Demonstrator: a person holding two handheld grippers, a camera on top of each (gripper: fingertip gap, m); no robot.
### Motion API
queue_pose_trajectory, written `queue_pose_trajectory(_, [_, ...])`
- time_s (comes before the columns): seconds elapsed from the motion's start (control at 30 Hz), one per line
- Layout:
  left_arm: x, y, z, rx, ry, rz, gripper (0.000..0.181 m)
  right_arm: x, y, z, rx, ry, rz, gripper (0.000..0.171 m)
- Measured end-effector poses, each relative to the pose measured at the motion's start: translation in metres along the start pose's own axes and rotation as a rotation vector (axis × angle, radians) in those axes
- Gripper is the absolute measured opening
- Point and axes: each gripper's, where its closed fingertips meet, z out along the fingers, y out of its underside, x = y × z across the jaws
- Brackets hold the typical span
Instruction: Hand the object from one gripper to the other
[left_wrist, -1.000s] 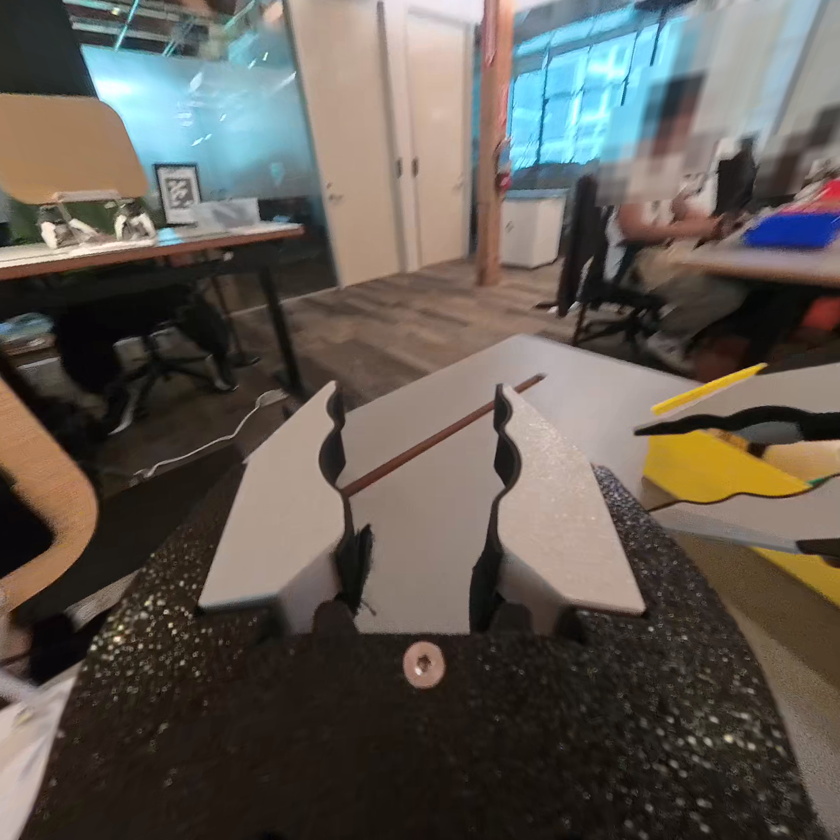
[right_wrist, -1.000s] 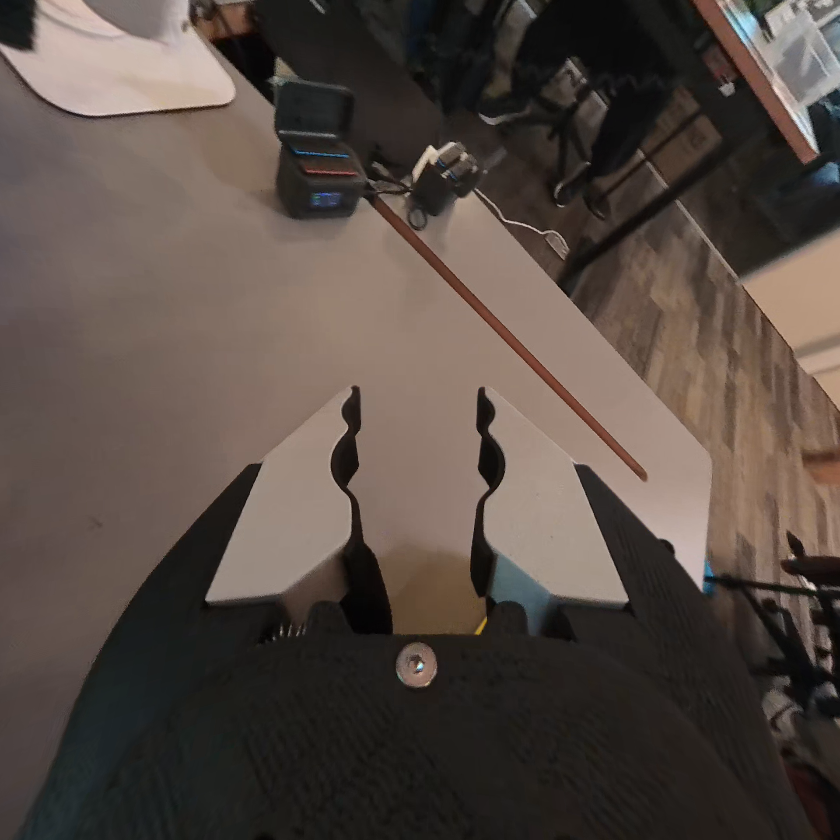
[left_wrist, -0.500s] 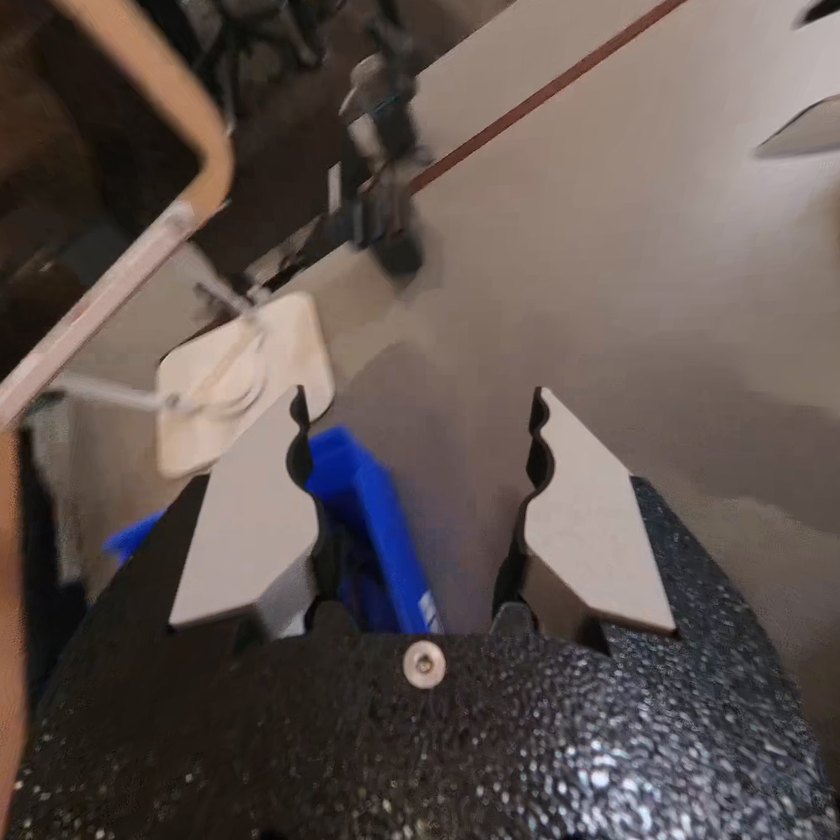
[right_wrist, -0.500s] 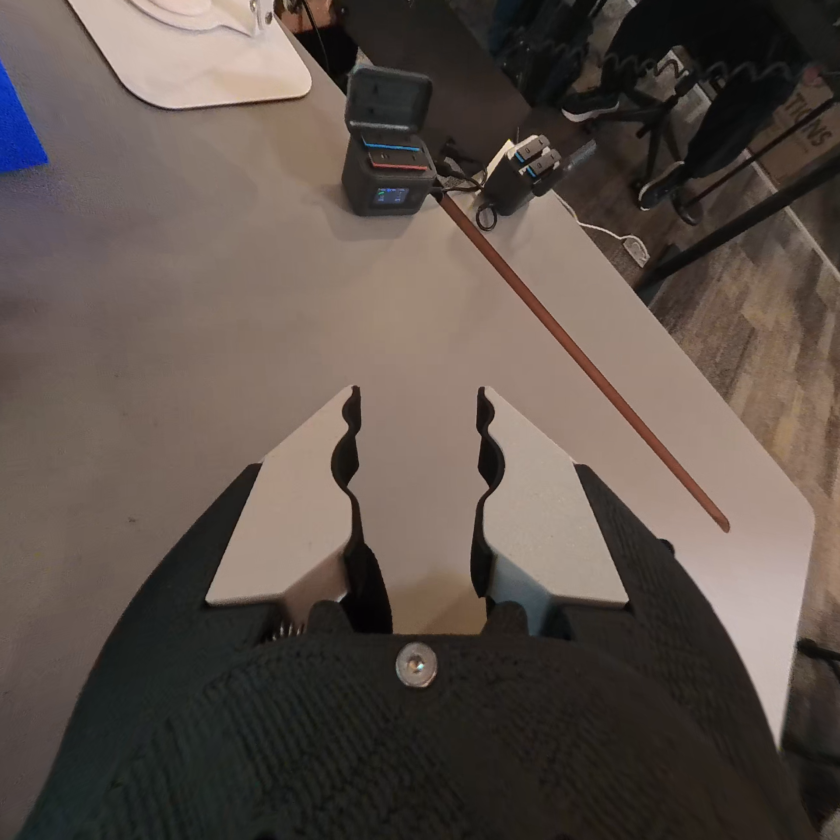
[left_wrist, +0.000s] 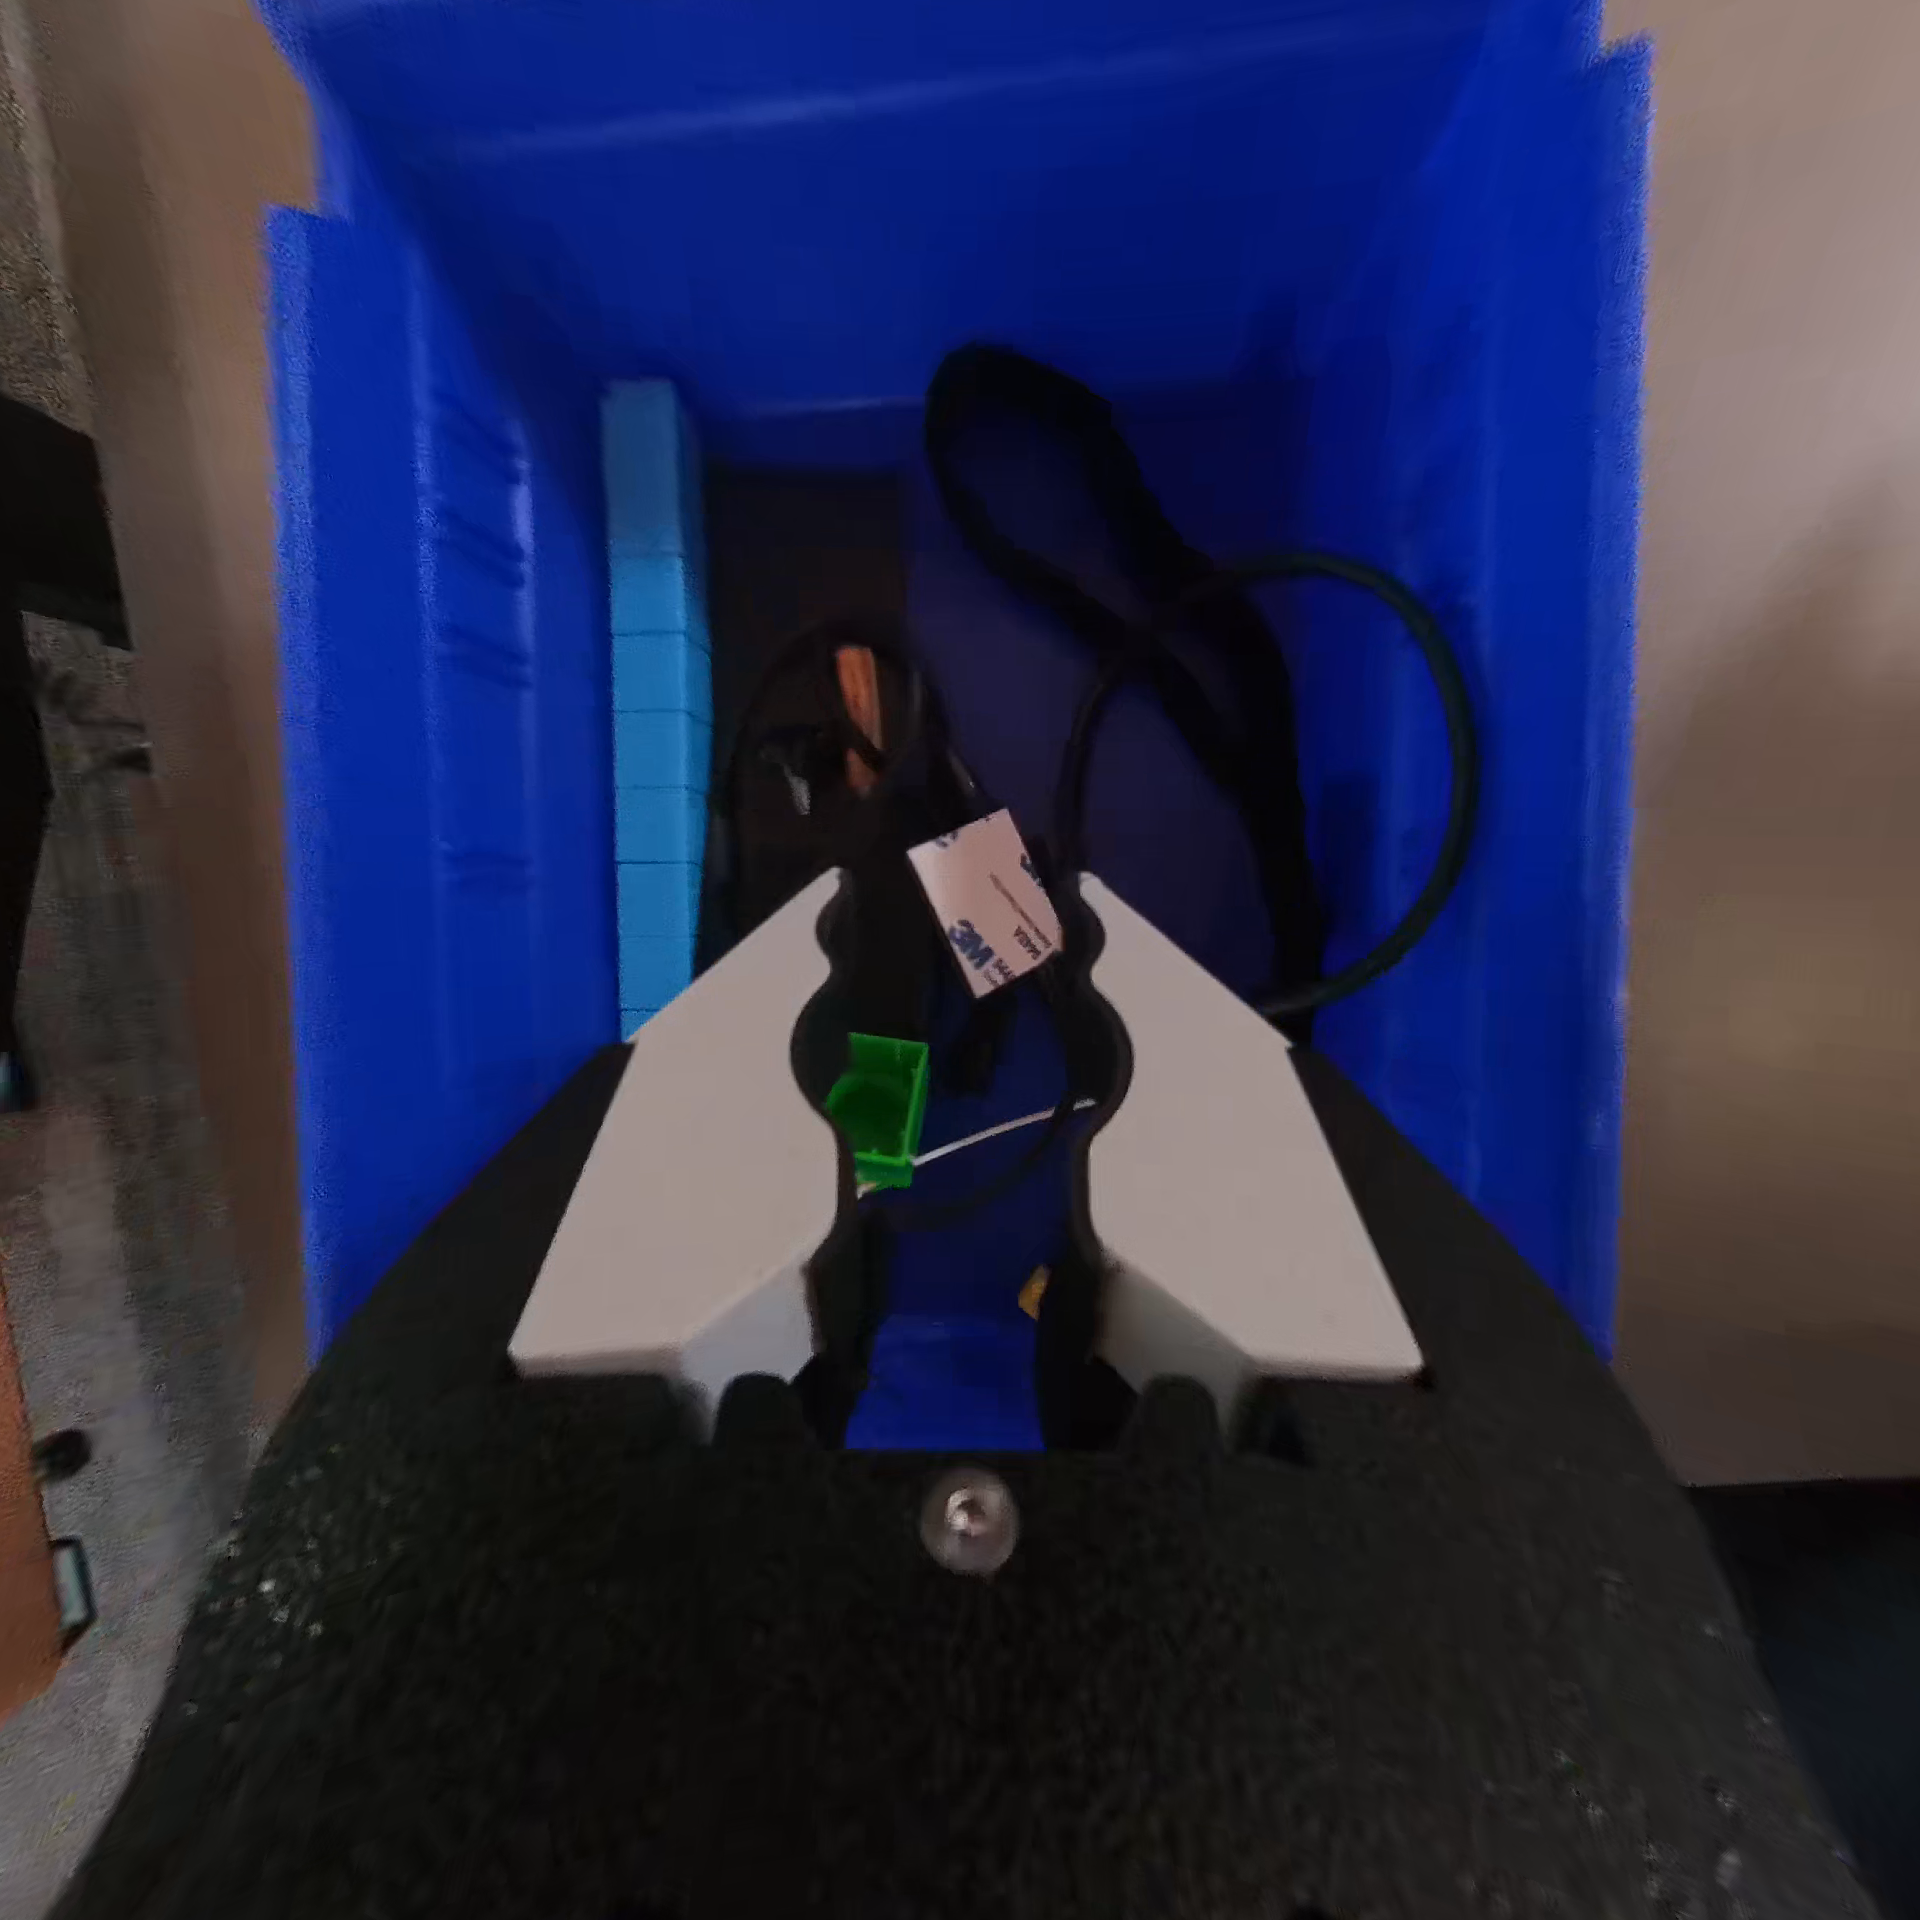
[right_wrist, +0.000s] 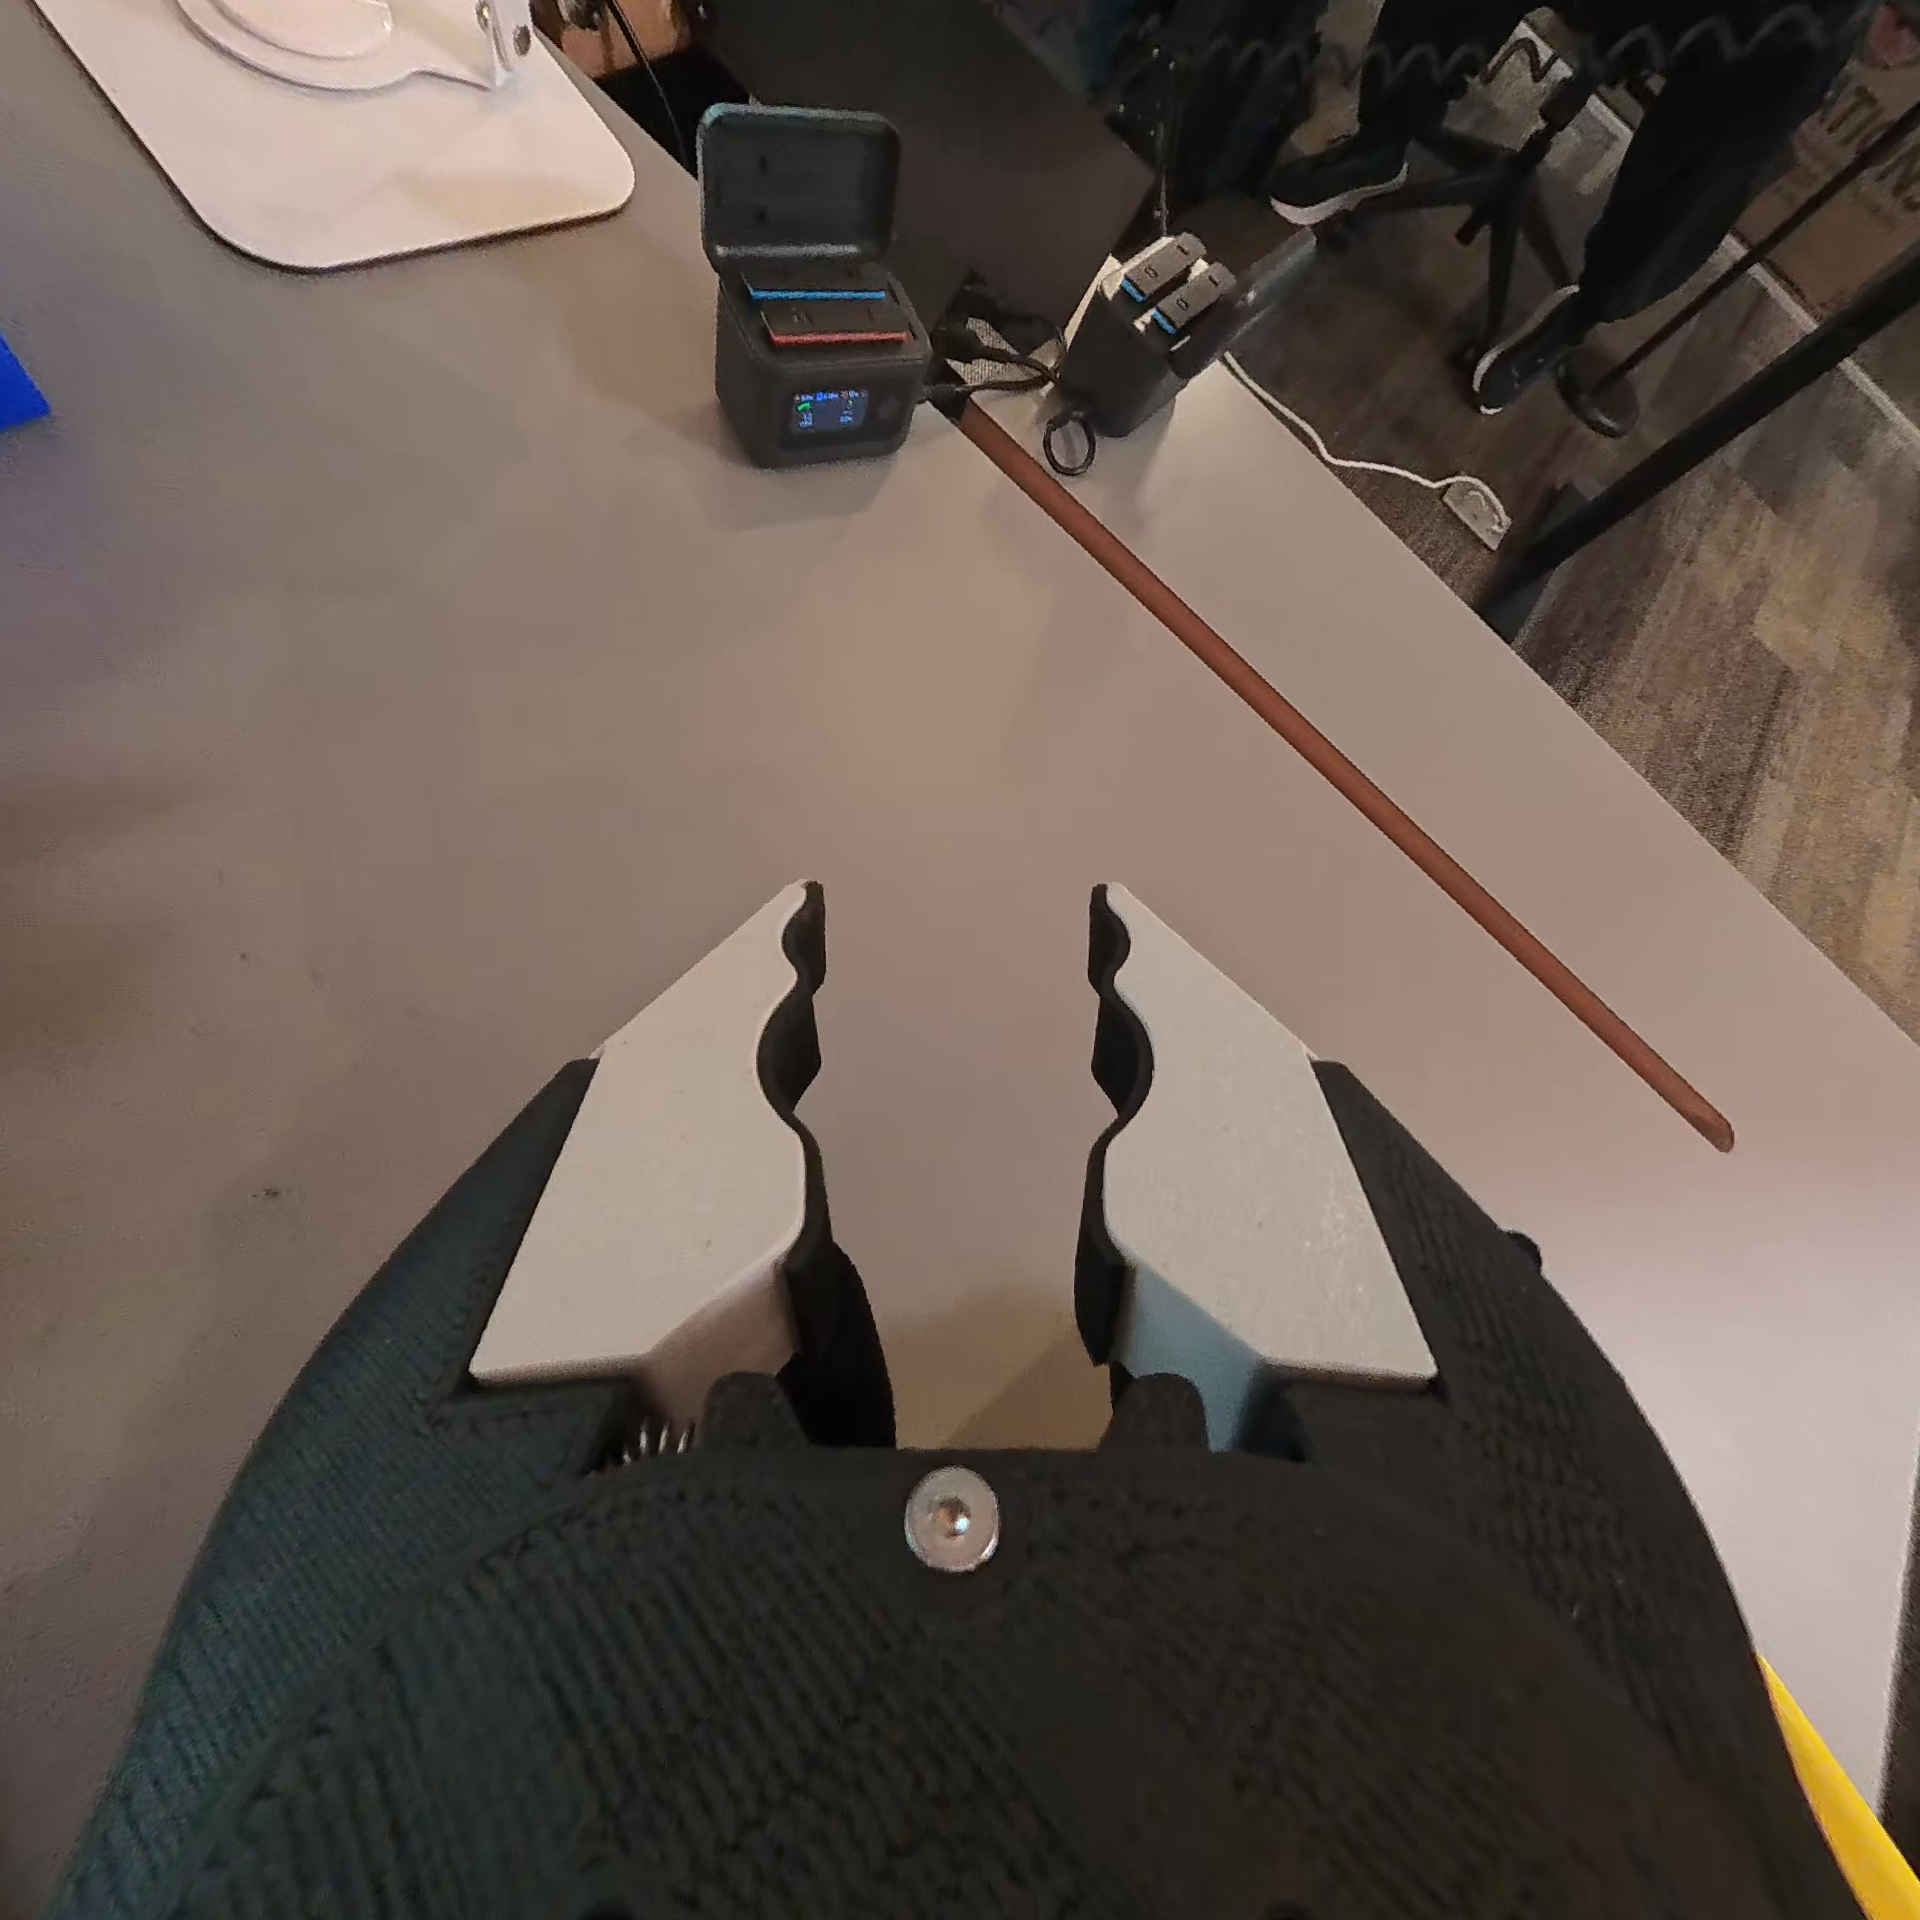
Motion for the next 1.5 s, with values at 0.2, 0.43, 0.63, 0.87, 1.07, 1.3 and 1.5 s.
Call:
queue_pose_trajectory(0.2, [0.001,0.005,0.022,0.033,-0.095,0.153,0.049,0.001,0.001,-0.003,0.004,-0.003,-0.006,0.05])
queue_pose_trajectory(0.43, [0.004,0.025,0.022,-0.015,-0.055,0.662,0.059,-0.003,0.003,0.0,-0.006,-0.021,-0.022,0.05])
queue_pose_trajectory(0.63, [0.019,0.02,0.021,-0.078,0.225,0.925,0.054,-0.005,0.004,0.001,-0.013,-0.028,-0.033,0.05])
queue_pose_trajectory(0.87, [0.007,0.029,0.041,-0.293,0.26,1.073,0.056,-0.005,0.003,-0.002,-0.011,-0.025,-0.043,0.05])
queue_pose_trajectory(1.07, [0.001,0.045,0.052,-0.404,0.231,1.132,0.054,-0.007,0.004,-0.001,-0.017,-0.03,-0.051,0.05])
queue_pose_trajectory(1.3, [-0.006,0.032,0.041,-0.332,0.165,1.089,0.043,-0.005,-0.006,-0.005,0.036,-0.015,-0.066,0.048])
queue_pose_trajectory(1.5, [0.0,-0.048,-0.003,0.11,0.014,1.02,0.043,-0.024,-0.037,-0.015,0.211,-0.057,-0.194,0.047])
